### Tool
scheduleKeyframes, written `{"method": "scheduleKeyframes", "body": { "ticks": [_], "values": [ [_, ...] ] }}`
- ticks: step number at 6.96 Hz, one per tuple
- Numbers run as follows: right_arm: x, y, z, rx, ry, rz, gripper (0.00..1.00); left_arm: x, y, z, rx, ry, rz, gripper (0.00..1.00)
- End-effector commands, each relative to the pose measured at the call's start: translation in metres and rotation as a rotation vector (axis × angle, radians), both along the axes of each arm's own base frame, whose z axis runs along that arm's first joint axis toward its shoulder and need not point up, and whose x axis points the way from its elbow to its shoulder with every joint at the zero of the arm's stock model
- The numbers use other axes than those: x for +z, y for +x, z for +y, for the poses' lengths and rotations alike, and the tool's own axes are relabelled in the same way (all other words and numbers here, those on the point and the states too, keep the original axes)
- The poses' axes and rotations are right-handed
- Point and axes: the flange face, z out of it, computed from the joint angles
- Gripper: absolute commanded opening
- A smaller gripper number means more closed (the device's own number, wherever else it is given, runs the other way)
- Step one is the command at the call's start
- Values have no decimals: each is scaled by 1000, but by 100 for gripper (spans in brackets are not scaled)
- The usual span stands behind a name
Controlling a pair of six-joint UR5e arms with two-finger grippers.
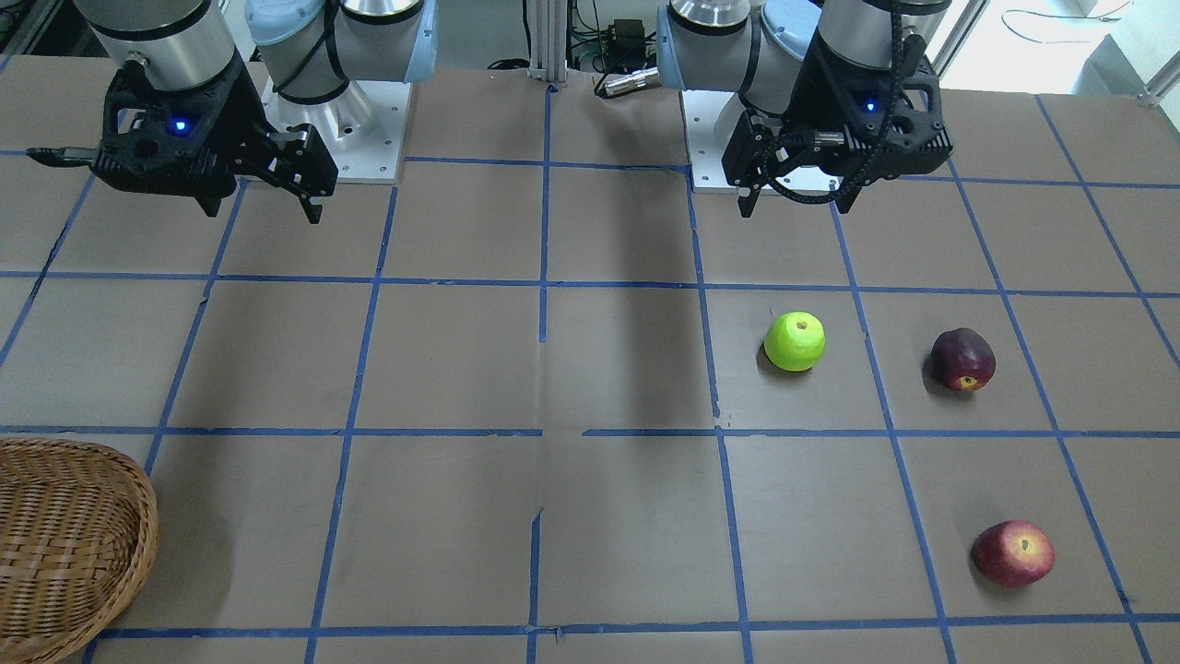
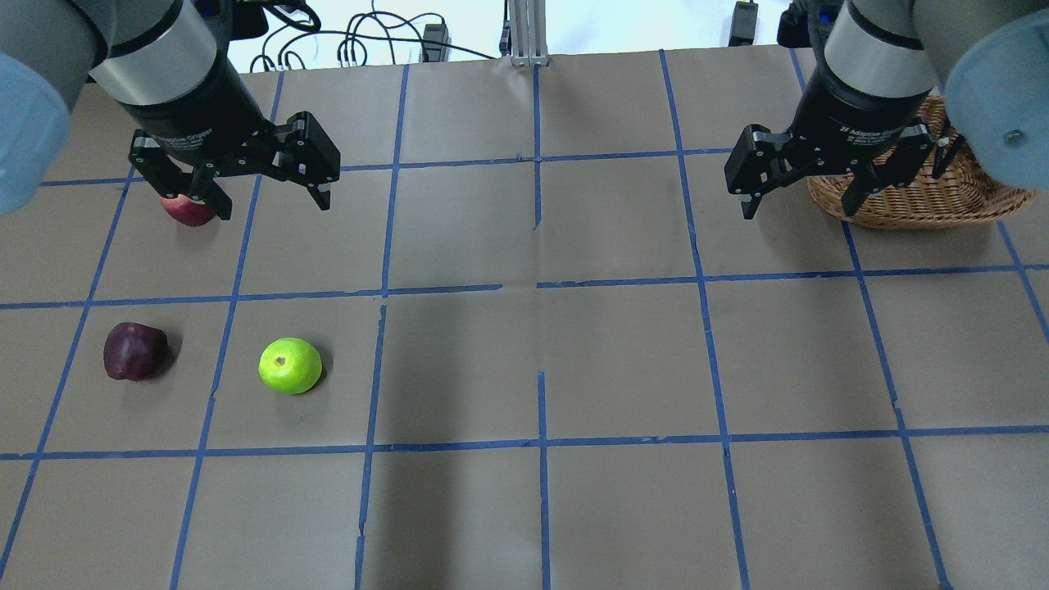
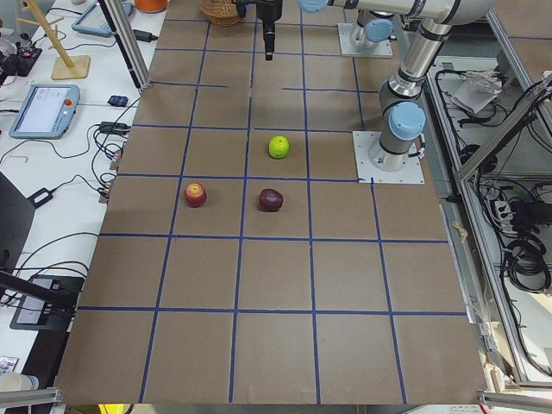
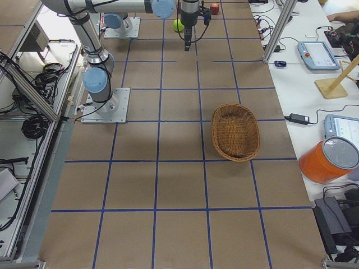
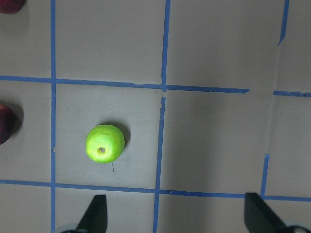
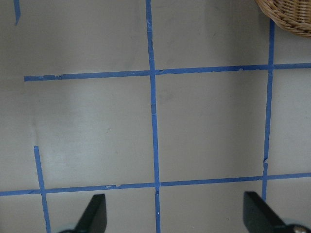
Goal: Put all apples into basket
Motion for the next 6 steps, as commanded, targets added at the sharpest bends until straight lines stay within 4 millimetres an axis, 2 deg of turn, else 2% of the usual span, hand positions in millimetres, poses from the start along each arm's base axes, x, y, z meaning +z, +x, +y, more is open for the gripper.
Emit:
{"method": "scheduleKeyframes", "body": {
  "ticks": [1, 3, 4, 5, 6],
  "values": [
    [-1, 0, 1, 0, 6, 3, 100, 0, 2, -1, 3, -1, -1, 100],
    [-2, 0, 3, 0, 9, 1, 100, -3, 3, -1, 2, 2, -1, 100],
    [-1, 0, 4, 0, 6, 3, 100, -12, 7, -4, -42, 16, -2, 100],
    [-3, 0, 5, 2, 9, 3, 100, -36, 28, -11, -70, 50, -3, 100],
    [-5, 0, 5, 2, 13, 3, 100, -75, 69, -22, -72, 44, -5, 100]
  ]
}}
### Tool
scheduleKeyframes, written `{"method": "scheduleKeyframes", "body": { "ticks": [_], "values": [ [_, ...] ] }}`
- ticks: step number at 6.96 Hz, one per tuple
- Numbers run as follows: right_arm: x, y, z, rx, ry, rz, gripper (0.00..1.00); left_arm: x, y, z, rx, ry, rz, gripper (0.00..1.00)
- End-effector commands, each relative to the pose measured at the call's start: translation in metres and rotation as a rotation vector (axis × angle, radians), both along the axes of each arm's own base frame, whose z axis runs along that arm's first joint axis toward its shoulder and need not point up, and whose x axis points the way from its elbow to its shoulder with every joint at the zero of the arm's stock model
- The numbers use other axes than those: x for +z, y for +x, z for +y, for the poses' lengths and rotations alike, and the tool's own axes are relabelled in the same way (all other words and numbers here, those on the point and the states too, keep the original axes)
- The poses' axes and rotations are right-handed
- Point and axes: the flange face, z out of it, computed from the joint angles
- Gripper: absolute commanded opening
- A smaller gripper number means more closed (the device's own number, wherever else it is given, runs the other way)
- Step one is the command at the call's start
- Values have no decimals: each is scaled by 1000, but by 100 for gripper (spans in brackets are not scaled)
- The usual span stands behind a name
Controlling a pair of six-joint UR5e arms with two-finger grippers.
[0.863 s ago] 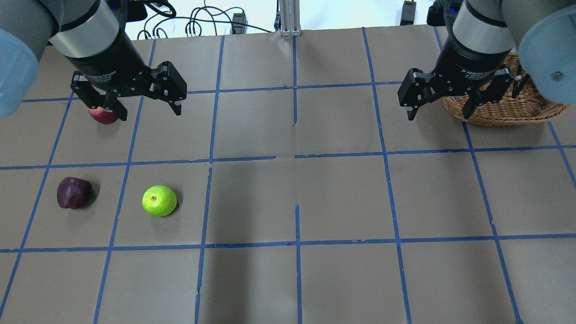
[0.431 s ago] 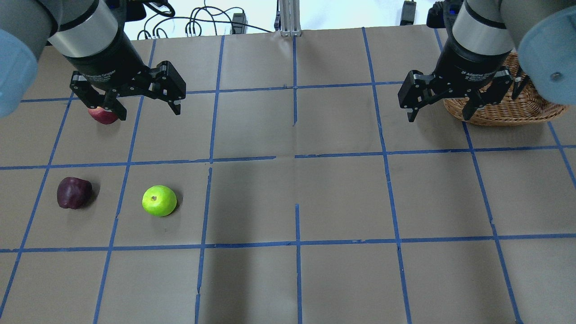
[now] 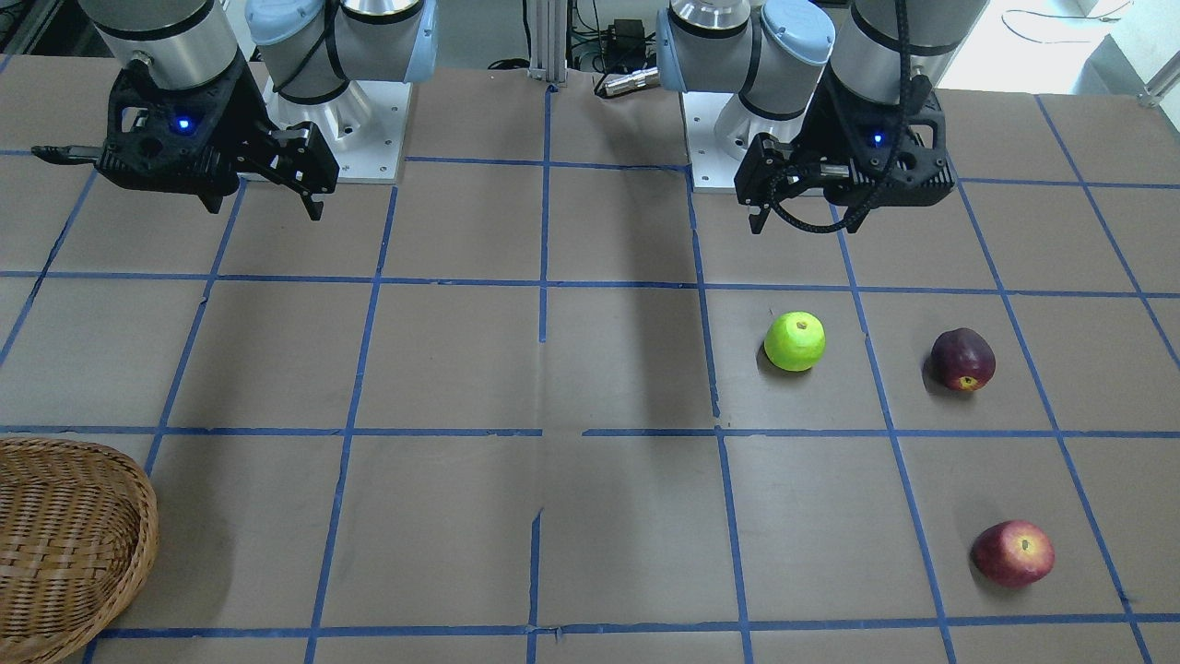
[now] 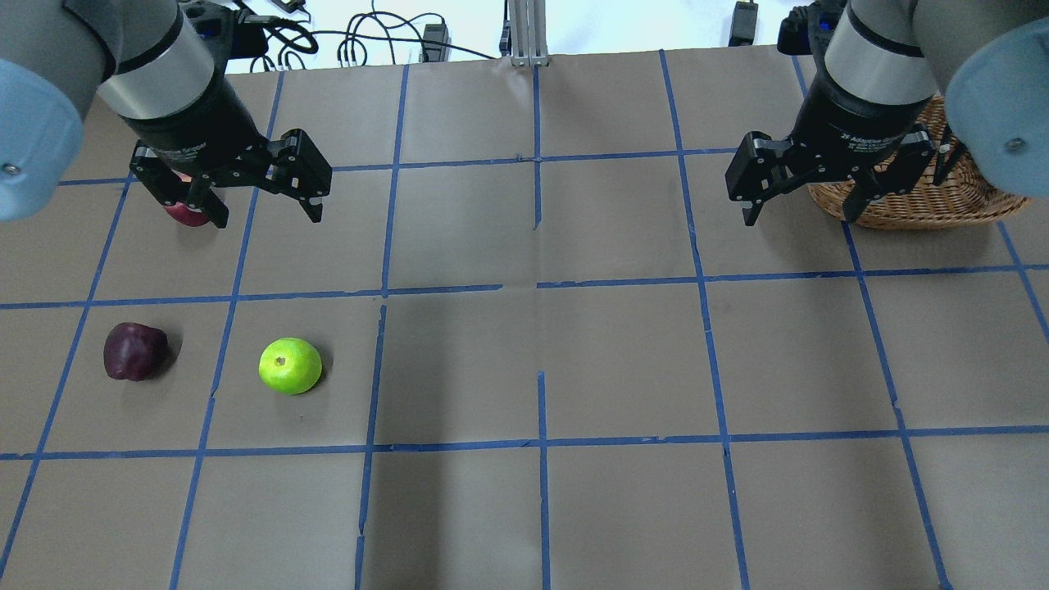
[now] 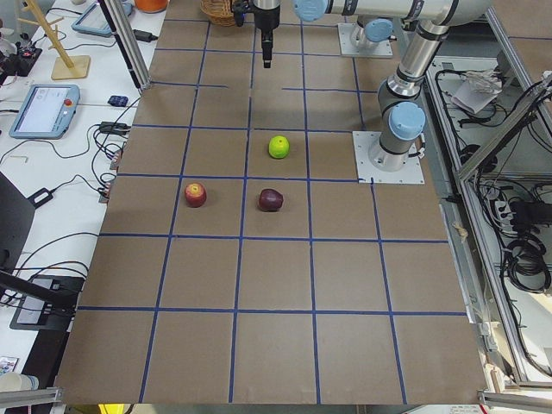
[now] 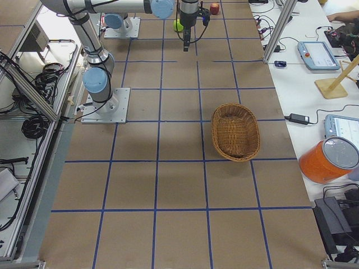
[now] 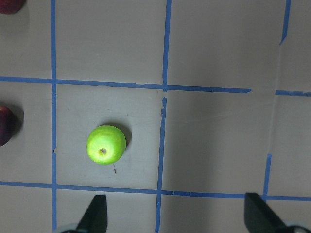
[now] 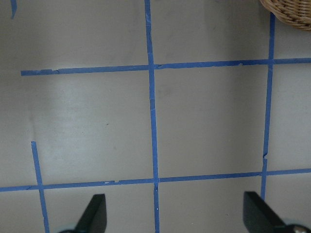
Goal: Put all apples into basket
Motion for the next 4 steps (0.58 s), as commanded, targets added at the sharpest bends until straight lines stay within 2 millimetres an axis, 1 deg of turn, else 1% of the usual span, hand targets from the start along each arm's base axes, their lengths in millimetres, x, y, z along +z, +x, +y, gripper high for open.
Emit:
{"method": "scheduleKeyframes", "body": {
  "ticks": [1, 2, 3, 4],
  "values": [
    [-2, 0, 1, 1, 4, 2, 100, -88, 78, -4, -48, 13, 2, 100],
    [-2, 0, 1, 1, 5, 0, 100, -143, 97, 11, -27, 10, 5, 100],
    [-3, 0, 1, 1, 7, 0, 100, -191, 97, 27, -20, 0, 0, 100],
    [-3, 0, 1, 1, 7, 0, 100, -233, 93, 37, -5, 6, 7, 100]
  ]
}}
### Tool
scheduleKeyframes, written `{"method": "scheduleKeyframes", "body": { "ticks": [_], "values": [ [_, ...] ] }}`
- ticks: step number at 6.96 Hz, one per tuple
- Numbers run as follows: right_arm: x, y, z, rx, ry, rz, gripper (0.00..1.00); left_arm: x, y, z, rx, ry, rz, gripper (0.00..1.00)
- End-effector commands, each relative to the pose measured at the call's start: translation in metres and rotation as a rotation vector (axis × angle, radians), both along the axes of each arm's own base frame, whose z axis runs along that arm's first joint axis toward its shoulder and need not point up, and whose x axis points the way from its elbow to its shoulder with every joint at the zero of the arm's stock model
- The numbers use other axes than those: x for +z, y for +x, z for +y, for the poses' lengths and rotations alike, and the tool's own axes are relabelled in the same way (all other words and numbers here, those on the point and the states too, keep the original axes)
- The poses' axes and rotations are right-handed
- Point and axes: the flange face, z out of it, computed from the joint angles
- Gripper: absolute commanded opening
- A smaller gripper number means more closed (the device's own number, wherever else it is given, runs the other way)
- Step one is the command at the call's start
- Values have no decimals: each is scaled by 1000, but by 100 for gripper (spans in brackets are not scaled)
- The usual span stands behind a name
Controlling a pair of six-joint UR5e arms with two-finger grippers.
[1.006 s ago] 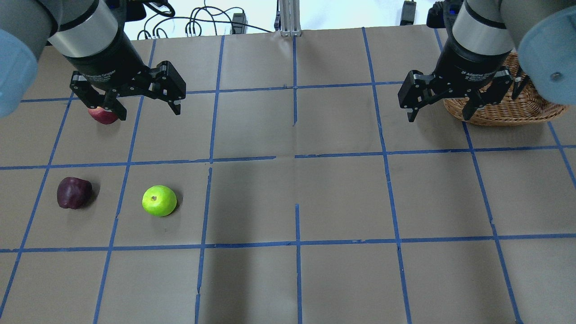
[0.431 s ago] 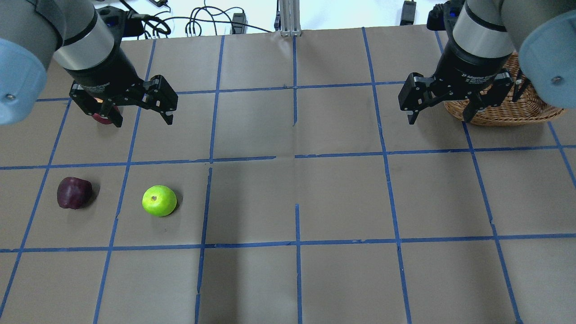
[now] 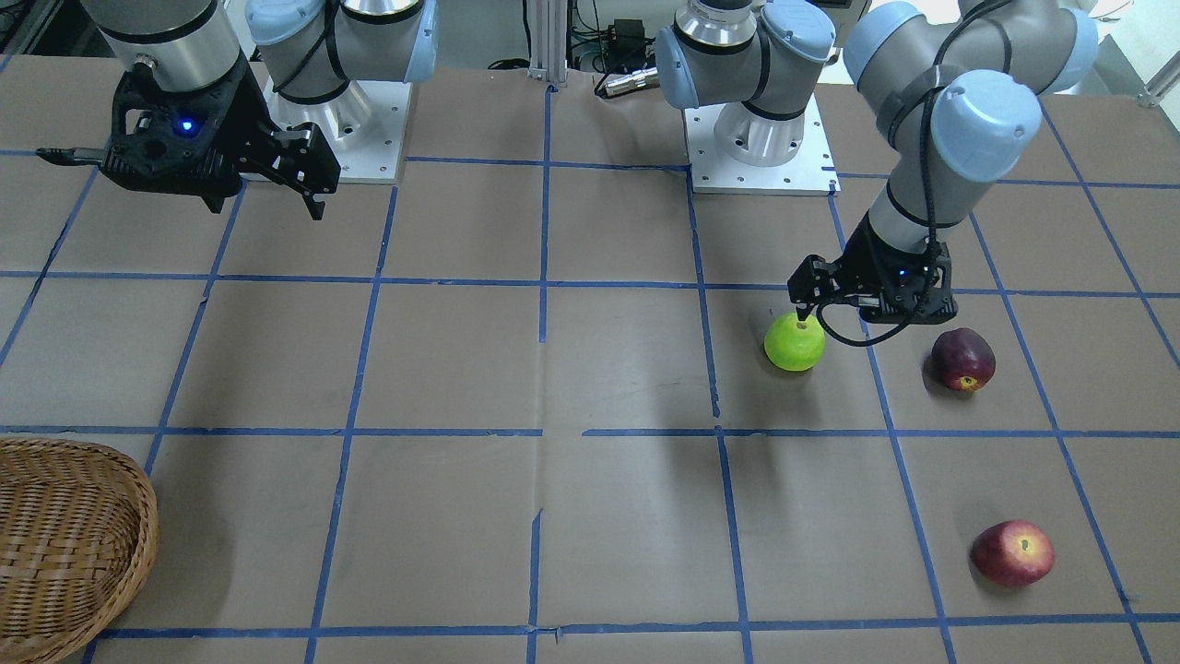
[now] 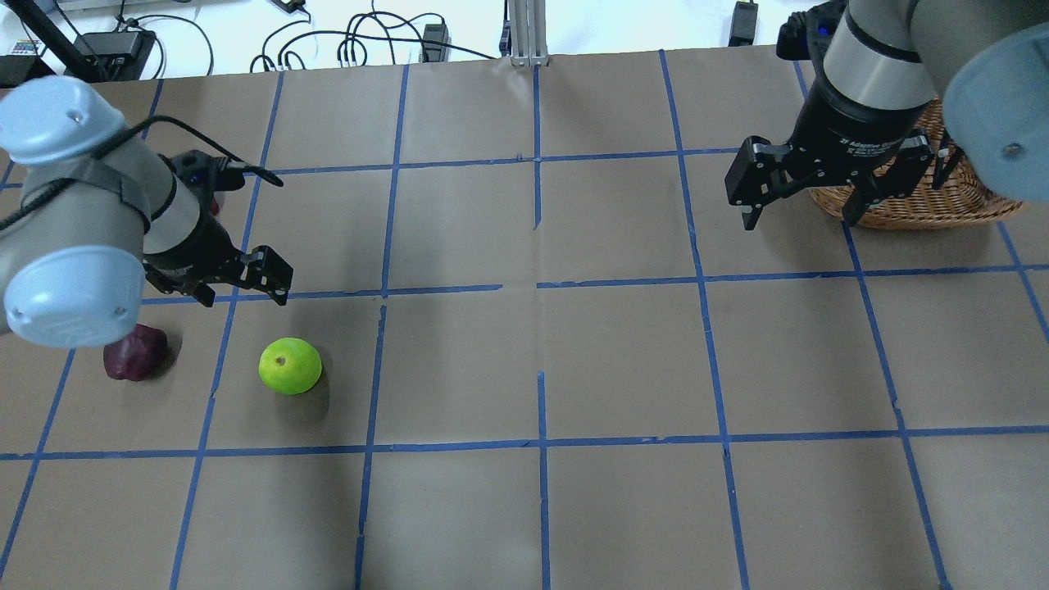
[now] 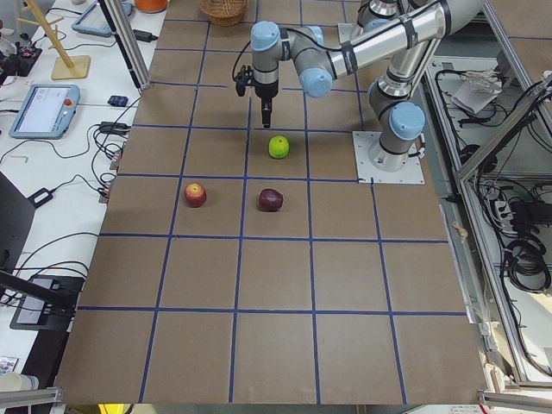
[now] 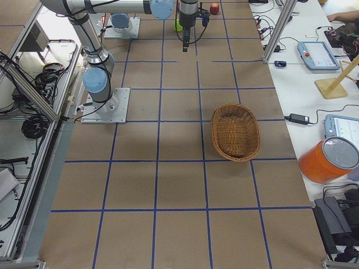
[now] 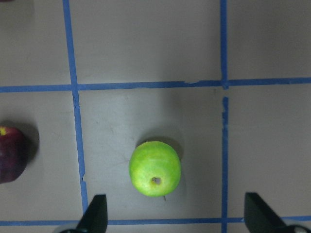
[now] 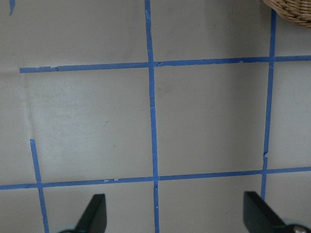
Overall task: Put all apples into basket
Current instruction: 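Lower the left gripper onto the green apple and close it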
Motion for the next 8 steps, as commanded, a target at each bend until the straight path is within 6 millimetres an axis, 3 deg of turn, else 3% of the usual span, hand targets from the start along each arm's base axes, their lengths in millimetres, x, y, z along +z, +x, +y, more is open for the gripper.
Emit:
{"method": "scheduleKeyframes", "body": {
  "ticks": [1, 4, 6, 7, 8],
  "values": [
    [0, 0, 1, 0, -1, 0, 100, -72, 0, 20, 17, 22, 6, 100],
    [0, 0, 0, 0, -1, 0, 100, -109, 1, 16, 18, 81, 13, 100],
    [0, 0, 1, 0, -1, -2, 100, -120, 1, 14, 18, 105, 19, 99],
    [-3, 0, 1, 0, 4, 0, 100, -117, 3, 11, 12, 101, -15, 49],
    [-6, 0, 2, 0, 7, 0, 100, -108, -3, 8, 62, 76, -29, 28]
  ]
}}
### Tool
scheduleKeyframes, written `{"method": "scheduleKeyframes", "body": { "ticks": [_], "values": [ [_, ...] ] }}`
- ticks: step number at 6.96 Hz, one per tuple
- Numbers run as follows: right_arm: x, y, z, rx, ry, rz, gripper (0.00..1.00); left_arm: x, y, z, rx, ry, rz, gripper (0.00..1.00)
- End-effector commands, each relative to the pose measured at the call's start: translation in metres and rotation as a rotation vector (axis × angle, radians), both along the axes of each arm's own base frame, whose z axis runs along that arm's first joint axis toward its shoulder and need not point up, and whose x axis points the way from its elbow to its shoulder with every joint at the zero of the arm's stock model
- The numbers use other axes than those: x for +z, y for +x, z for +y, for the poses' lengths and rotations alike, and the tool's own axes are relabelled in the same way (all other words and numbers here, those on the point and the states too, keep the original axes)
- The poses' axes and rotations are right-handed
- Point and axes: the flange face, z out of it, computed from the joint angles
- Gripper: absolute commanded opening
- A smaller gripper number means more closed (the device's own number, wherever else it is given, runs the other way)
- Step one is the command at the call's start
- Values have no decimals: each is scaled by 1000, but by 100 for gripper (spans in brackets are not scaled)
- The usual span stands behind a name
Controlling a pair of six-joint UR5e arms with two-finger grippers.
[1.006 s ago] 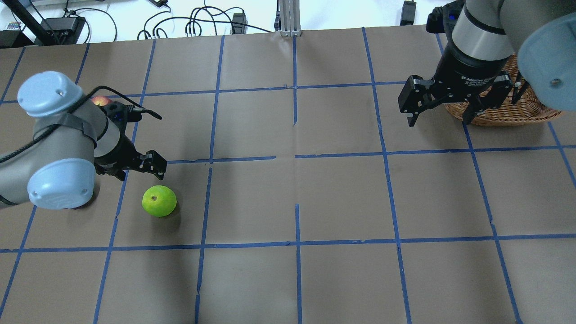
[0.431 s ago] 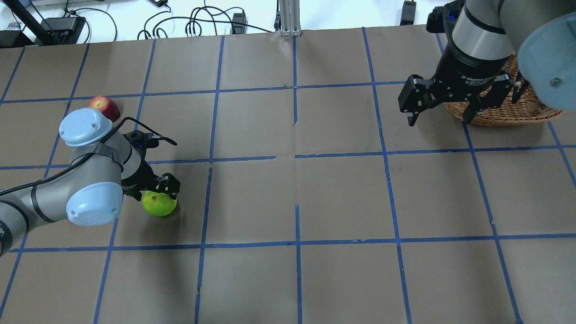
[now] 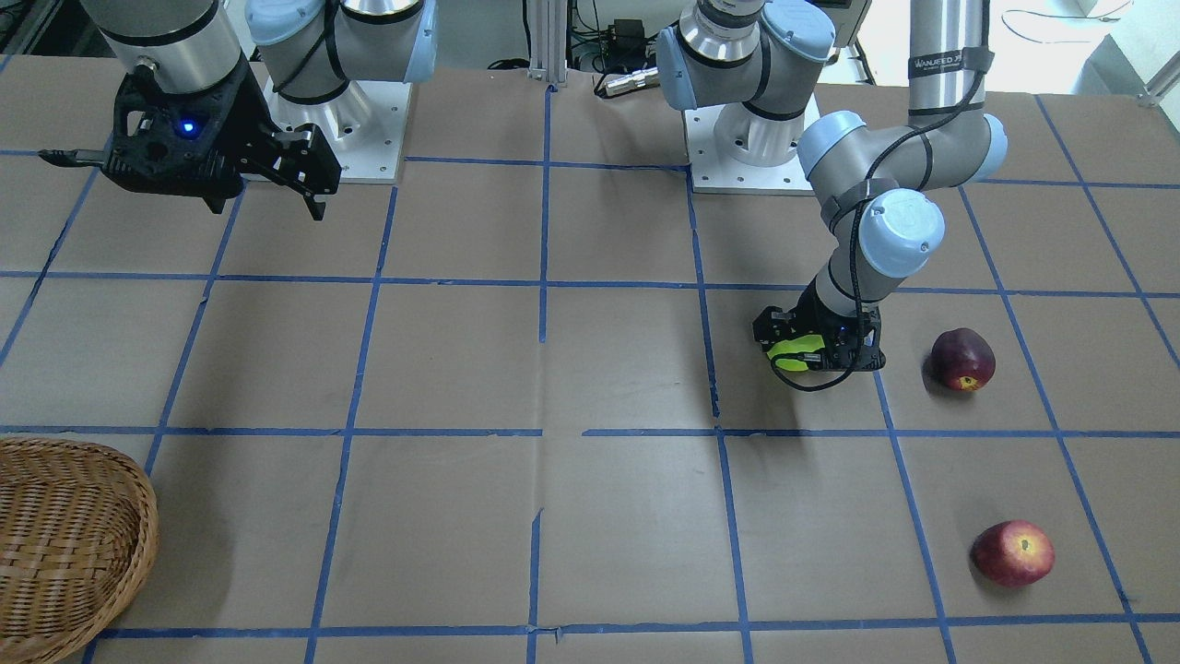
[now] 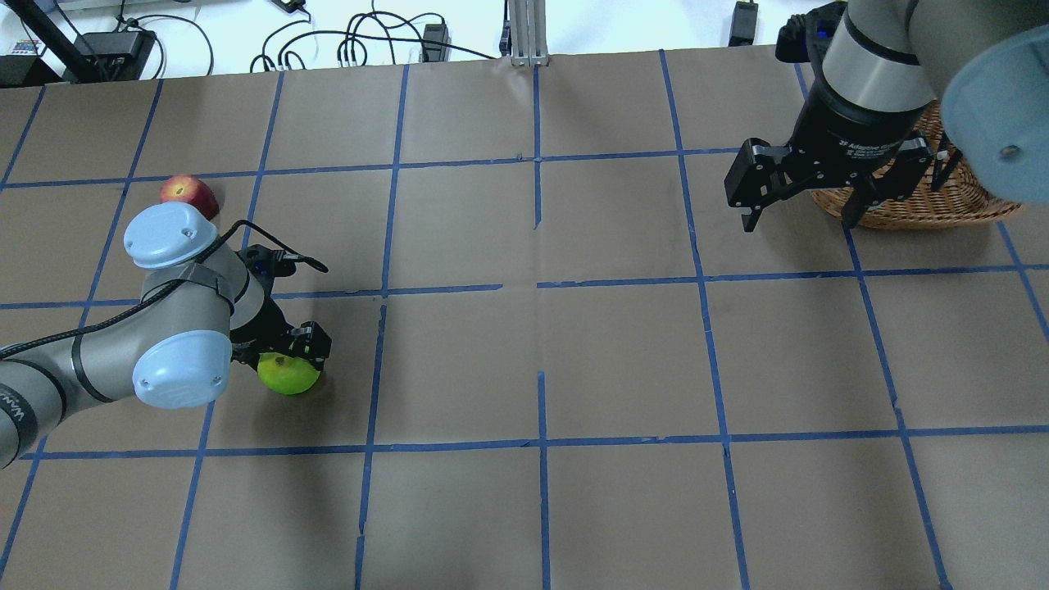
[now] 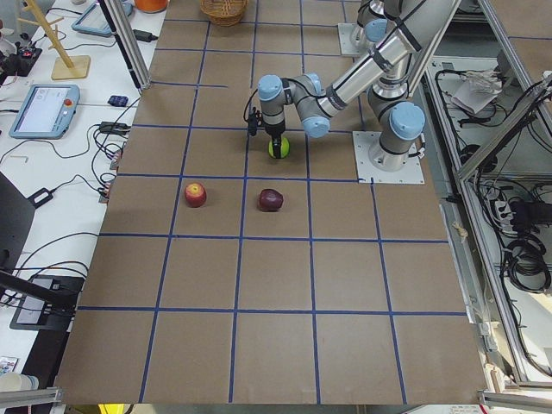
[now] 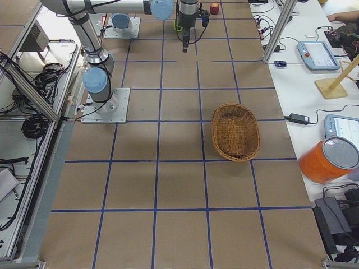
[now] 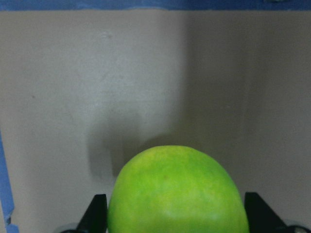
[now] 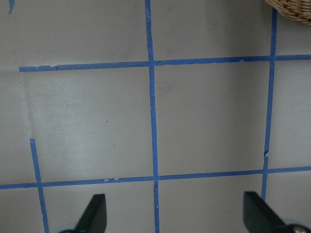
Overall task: Put all apples into basket
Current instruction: 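Carry the green apple with the left gripper toward the table center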
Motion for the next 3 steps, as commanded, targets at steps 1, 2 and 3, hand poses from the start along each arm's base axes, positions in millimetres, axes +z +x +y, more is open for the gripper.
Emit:
{"method": "scheduleKeyframes", "body": {
  "ticks": [1, 2, 3],
  "values": [
    [-3, 0, 3, 0, 2, -1, 100, 30, -28, -26, 187, -77, -35, 23],
    [-7, 0, 7, 0, 4, -1, 100, 58, -89, -49, 240, -90, -40, 21],
    [-14, 0, 15, -2, 16, -3, 100, 75, -143, -71, 364, -84, -21, 18]
  ]
}}
